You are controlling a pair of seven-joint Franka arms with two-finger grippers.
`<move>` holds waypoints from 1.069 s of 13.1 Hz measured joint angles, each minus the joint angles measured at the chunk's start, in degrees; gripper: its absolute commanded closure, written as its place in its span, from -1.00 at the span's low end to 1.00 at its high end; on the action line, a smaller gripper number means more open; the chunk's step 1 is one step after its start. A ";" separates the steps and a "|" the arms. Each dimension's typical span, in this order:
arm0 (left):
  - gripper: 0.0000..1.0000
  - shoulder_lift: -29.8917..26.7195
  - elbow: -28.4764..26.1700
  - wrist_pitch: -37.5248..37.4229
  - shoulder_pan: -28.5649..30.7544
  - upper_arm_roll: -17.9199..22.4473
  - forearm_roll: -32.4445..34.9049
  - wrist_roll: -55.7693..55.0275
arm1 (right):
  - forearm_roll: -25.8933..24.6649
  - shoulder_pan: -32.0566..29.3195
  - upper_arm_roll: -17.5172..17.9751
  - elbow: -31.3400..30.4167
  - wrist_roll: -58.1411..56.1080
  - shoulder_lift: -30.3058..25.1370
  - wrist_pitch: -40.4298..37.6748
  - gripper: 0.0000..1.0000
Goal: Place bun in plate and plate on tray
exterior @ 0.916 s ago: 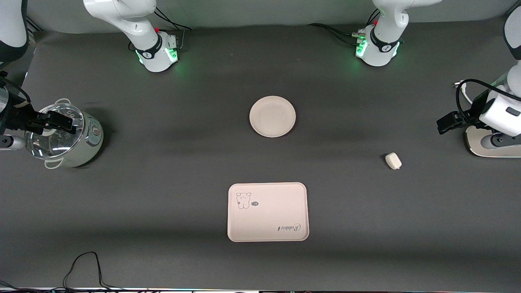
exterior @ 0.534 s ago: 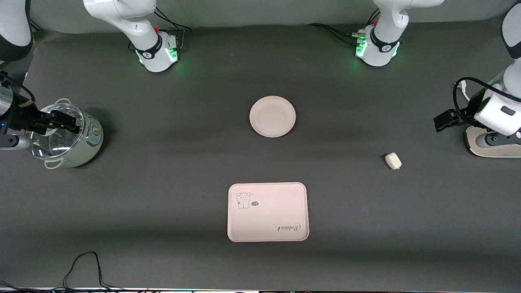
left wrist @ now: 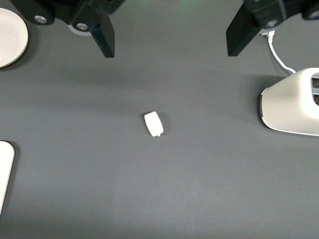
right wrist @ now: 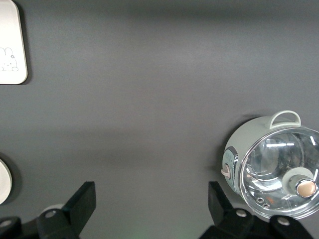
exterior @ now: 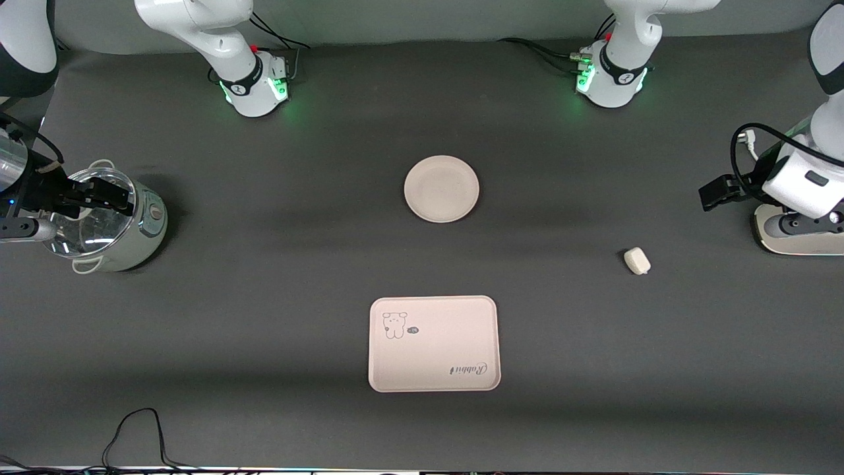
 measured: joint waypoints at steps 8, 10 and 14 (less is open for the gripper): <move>-1.00 0.23 -4.20 -1.85 0.14 1.13 -0.32 1.22 | 0.00 0.00 -0.01 0.00 0.00 0.00 -0.05 -1.00; -1.00 -2.56 -8.21 -1.85 0.06 0.96 -0.90 1.23 | 0.00 -0.01 -0.01 0.00 0.00 0.01 -0.05 -1.00; -1.00 -13.98 -19.33 -1.53 0.04 0.81 -1.92 1.23 | 0.00 0.00 0.02 -0.01 0.00 0.09 -0.05 -1.00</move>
